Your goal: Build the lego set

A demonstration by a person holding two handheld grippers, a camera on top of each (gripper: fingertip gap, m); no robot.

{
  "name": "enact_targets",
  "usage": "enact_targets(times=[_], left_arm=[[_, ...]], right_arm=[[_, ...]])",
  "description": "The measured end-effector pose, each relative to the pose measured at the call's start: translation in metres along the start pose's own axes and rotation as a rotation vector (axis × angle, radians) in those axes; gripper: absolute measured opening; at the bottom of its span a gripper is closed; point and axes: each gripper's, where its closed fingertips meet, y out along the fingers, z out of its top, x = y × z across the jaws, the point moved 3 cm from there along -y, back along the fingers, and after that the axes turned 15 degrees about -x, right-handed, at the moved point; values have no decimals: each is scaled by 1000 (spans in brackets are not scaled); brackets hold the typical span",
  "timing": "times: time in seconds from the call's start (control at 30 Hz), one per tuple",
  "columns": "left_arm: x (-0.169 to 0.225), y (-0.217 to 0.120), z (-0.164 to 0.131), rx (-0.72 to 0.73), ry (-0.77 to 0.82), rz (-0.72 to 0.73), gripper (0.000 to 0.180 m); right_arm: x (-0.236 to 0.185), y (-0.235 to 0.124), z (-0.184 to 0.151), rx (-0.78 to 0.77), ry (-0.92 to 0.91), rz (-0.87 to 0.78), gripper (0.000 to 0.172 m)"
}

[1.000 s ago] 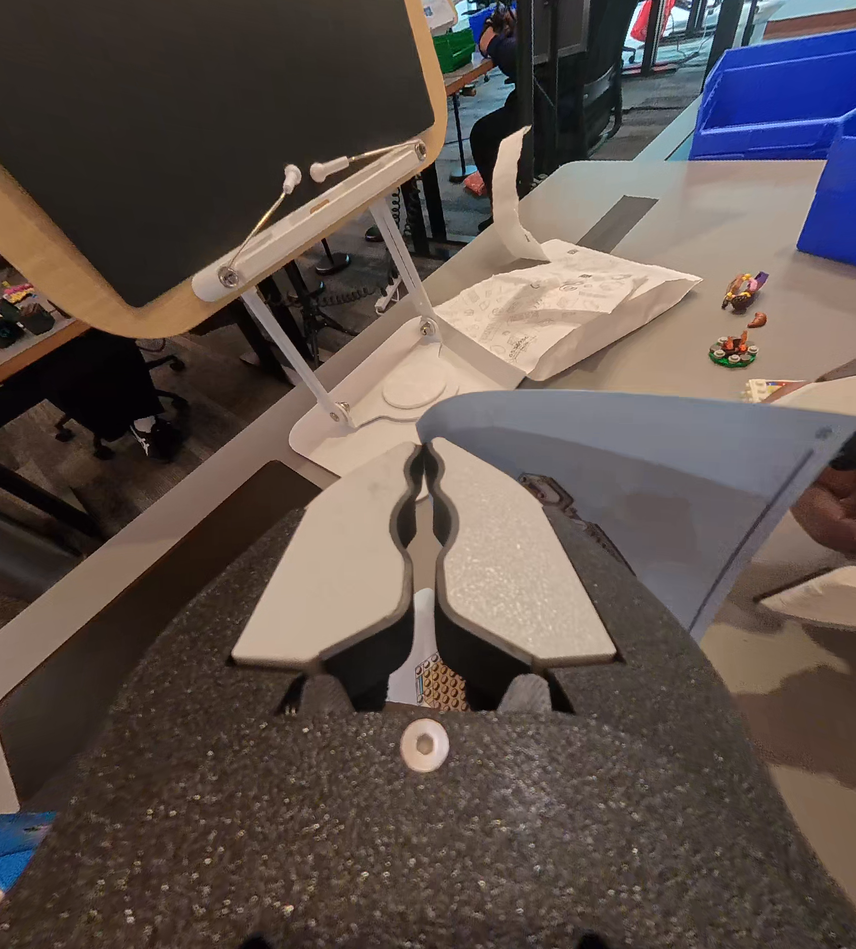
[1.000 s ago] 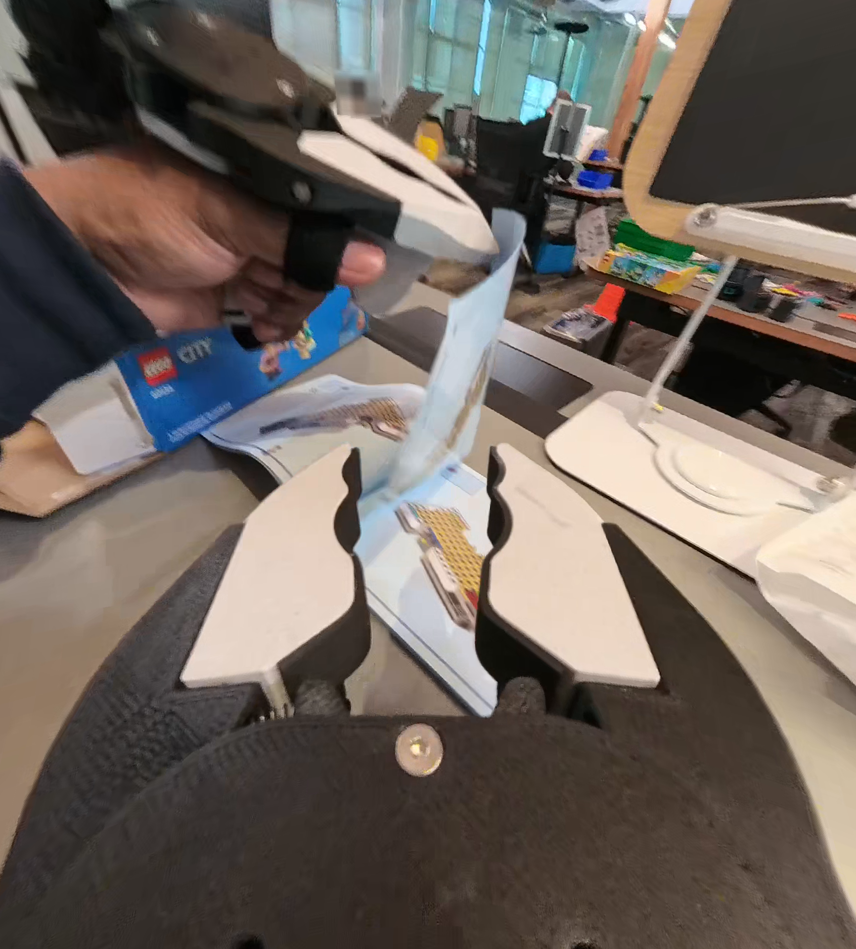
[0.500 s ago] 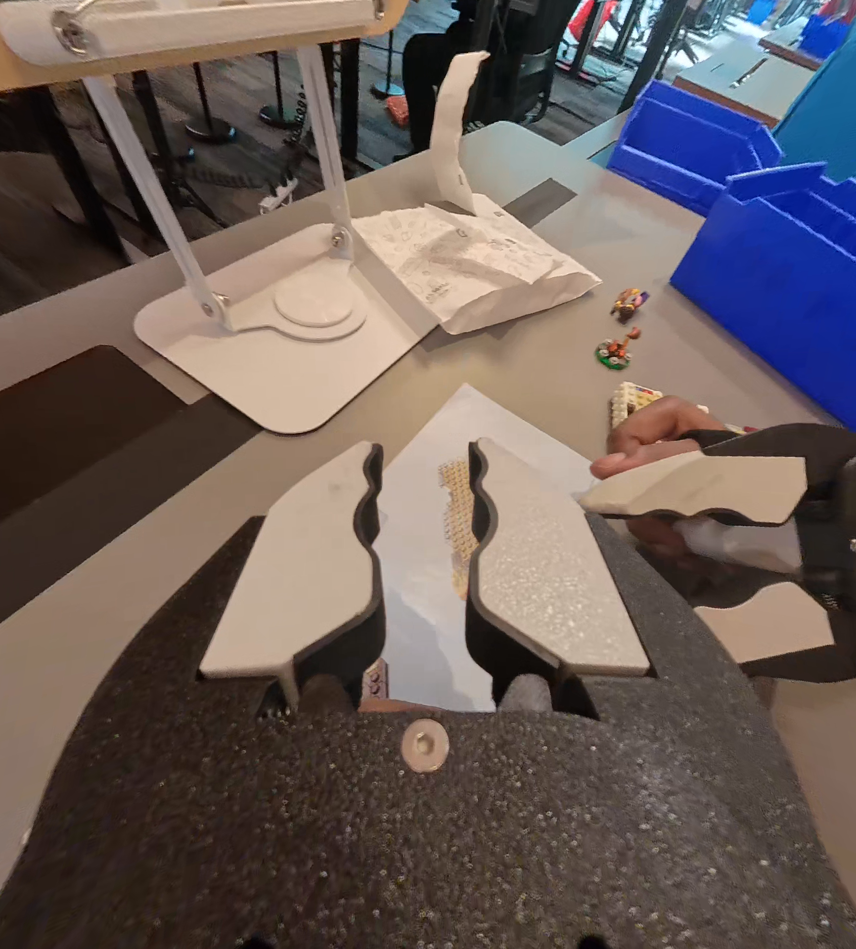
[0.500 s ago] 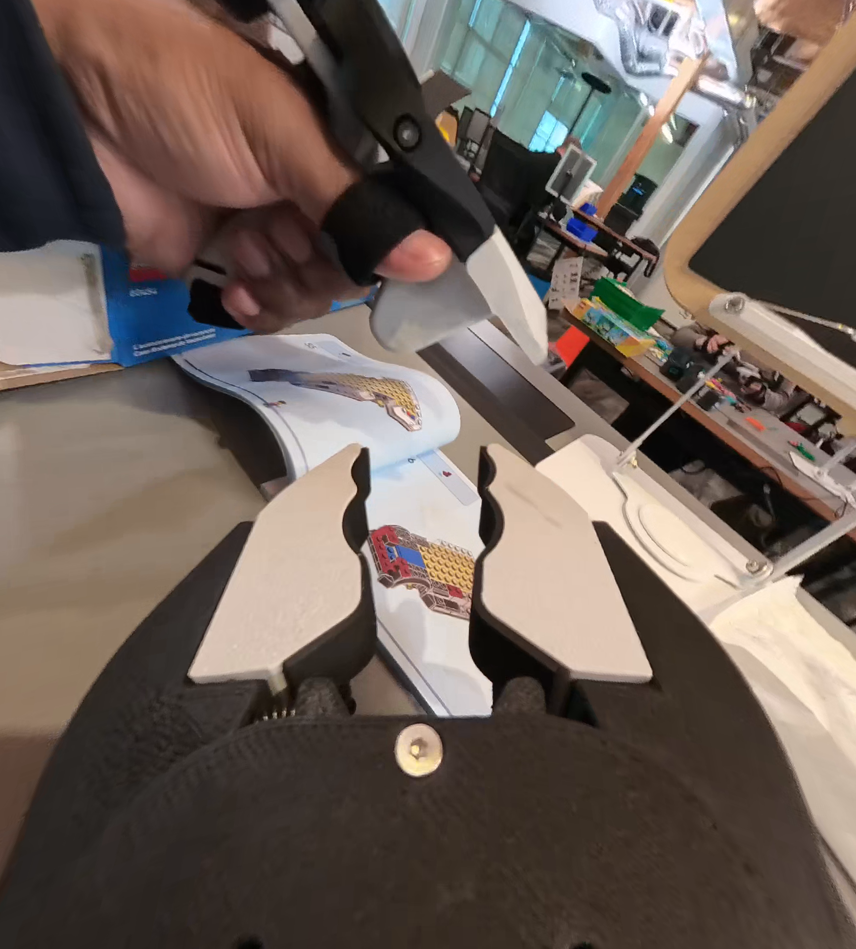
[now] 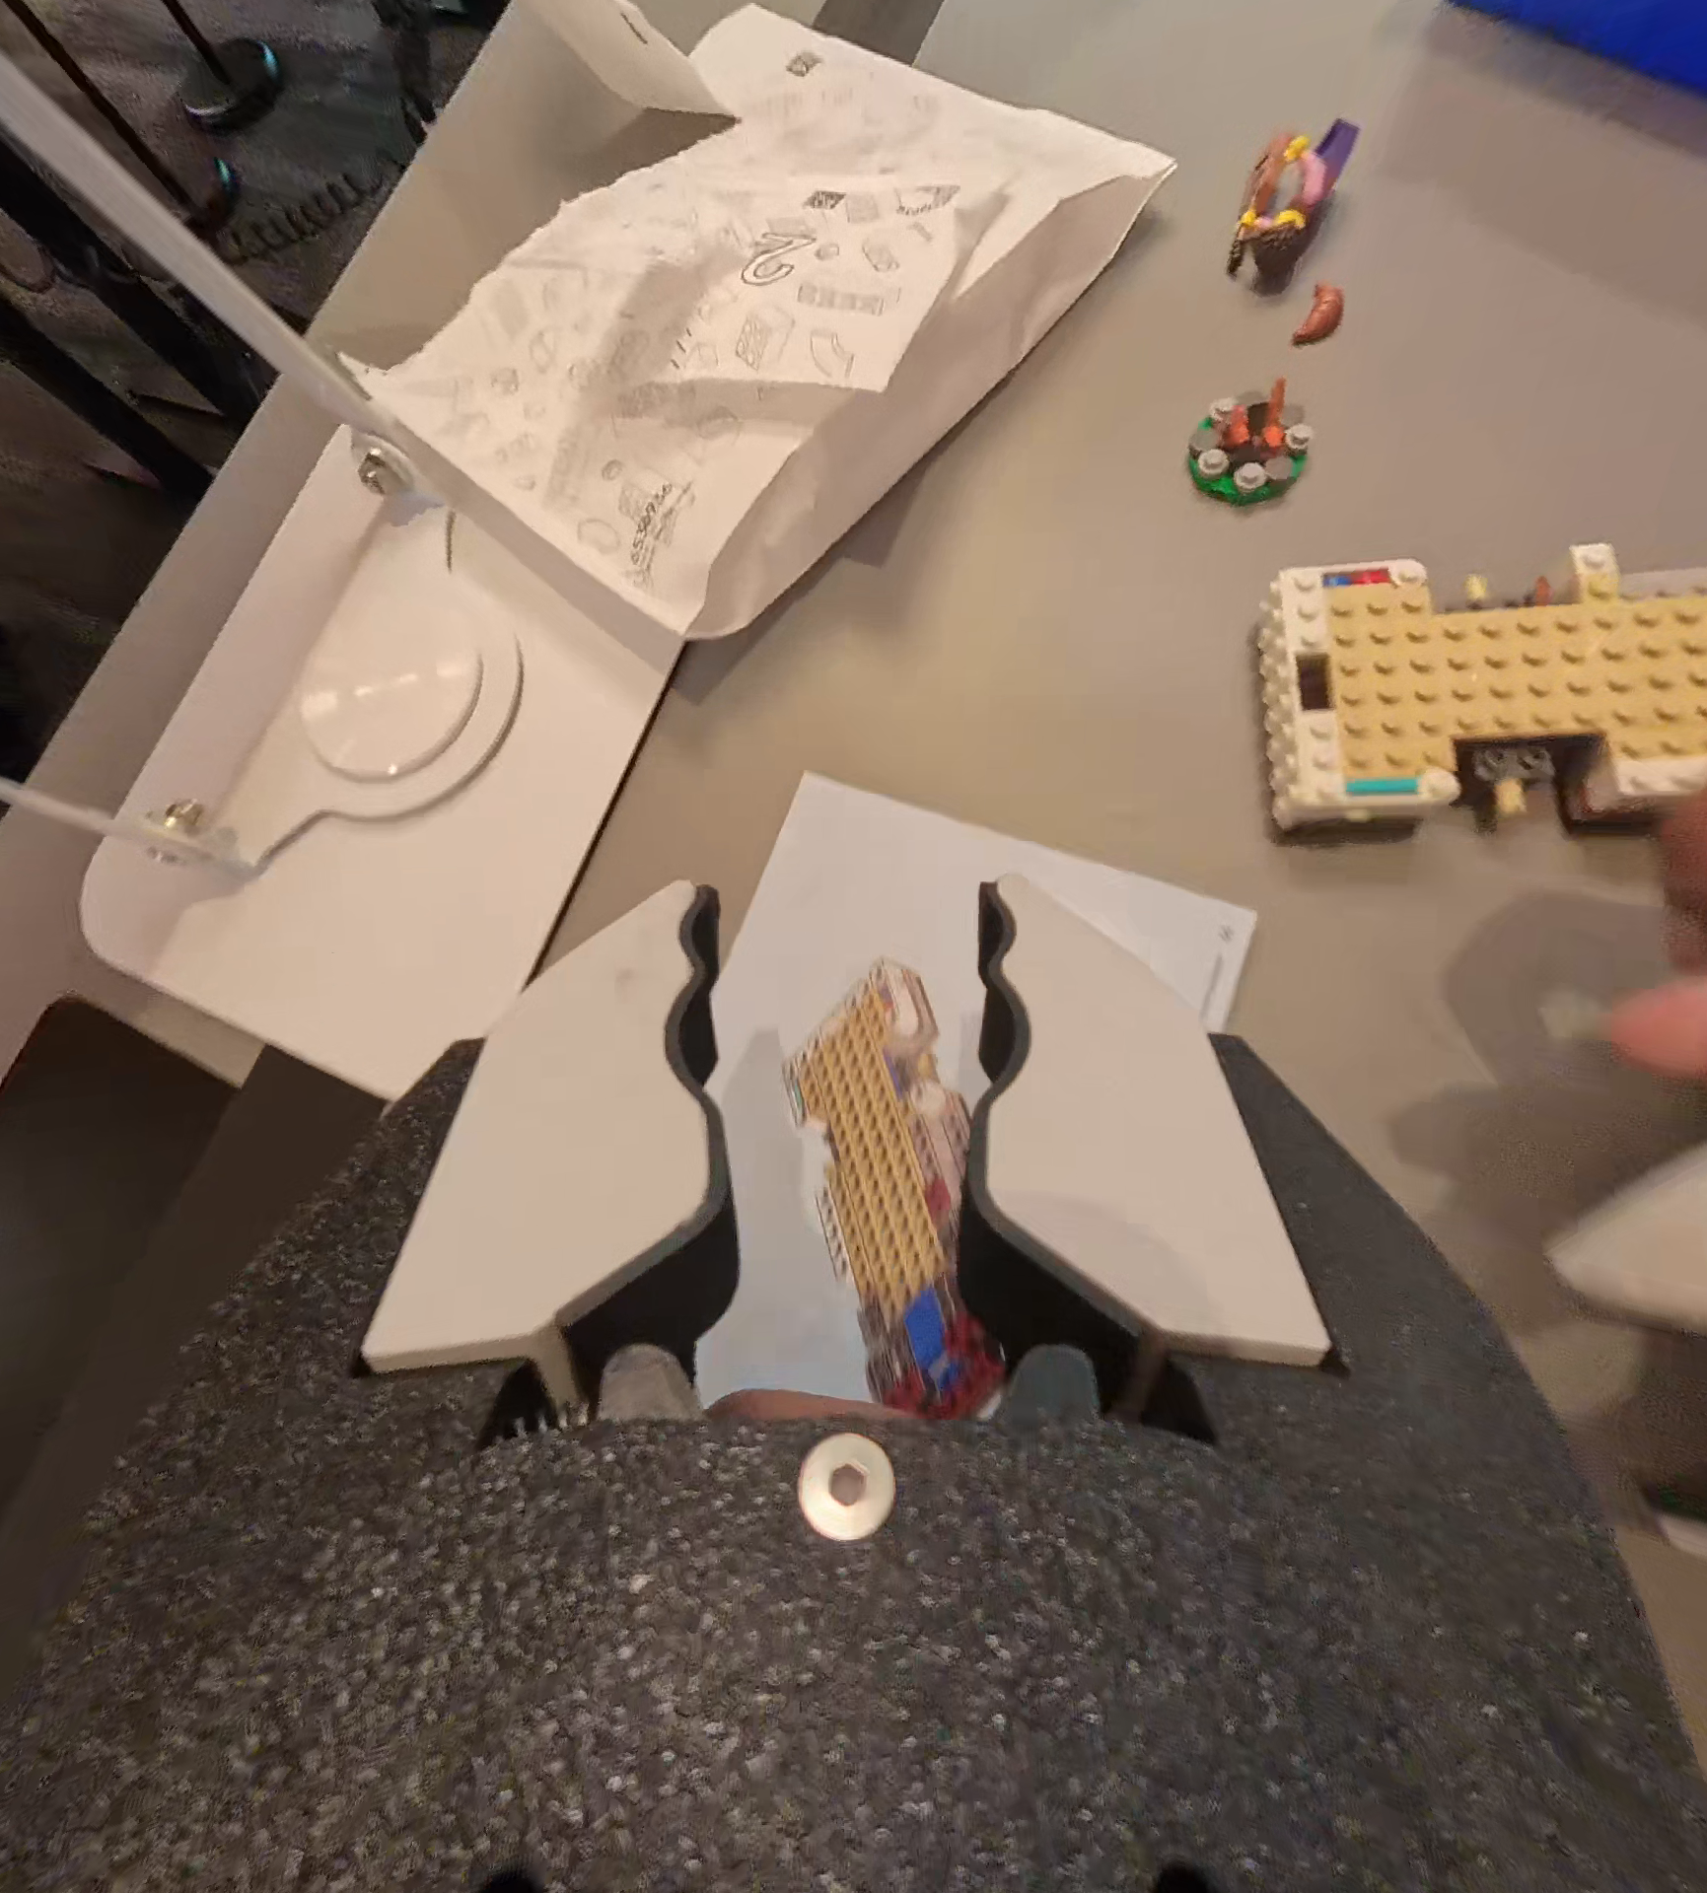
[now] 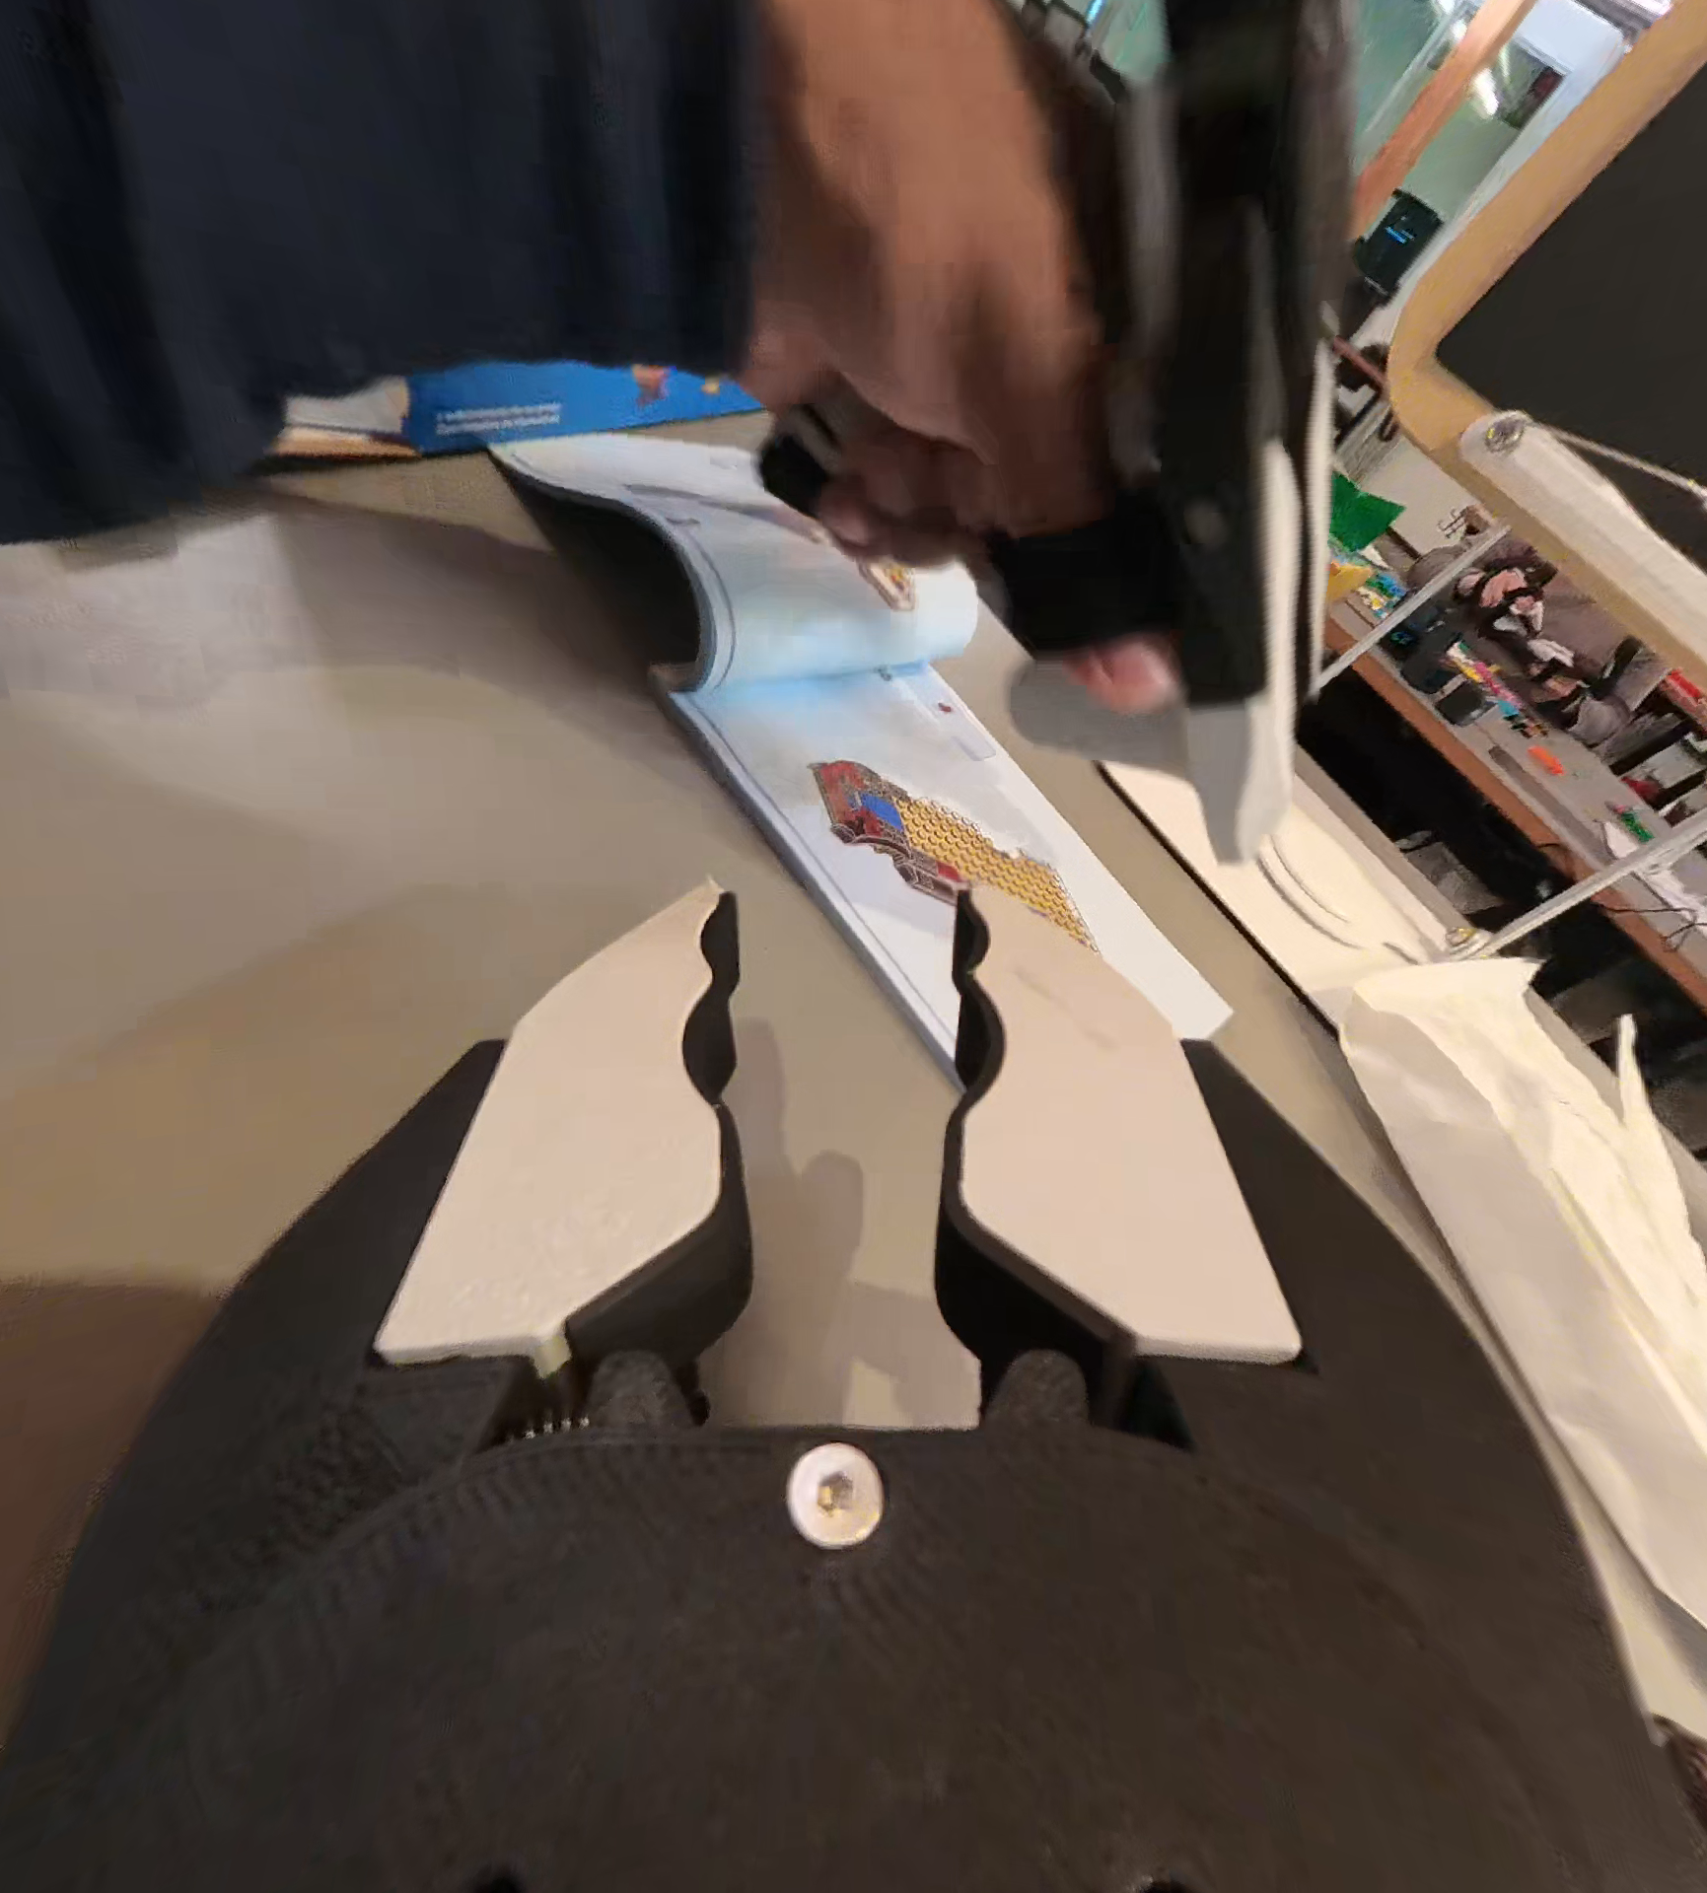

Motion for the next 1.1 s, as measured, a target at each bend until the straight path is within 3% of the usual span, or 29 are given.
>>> enact_targets(times=[0.17, 0.37, 0.77, 1.1], left_arm=[[-3, 56, 11, -117, -54, -46, 55], [-6, 77, 2, -154, -67, -59, 58], [0, 77, 2, -103, -162, -206, 53], [0, 76, 0, -101, -181, -229, 54]], right_arm=[[-10, -7, 5, 28, 22, 30, 39], [-26, -13, 5, 47, -58, 37, 38], [-29, -17, 4, 54, -69, 44, 38], [-30, -16, 4, 50, -74, 41, 37]])
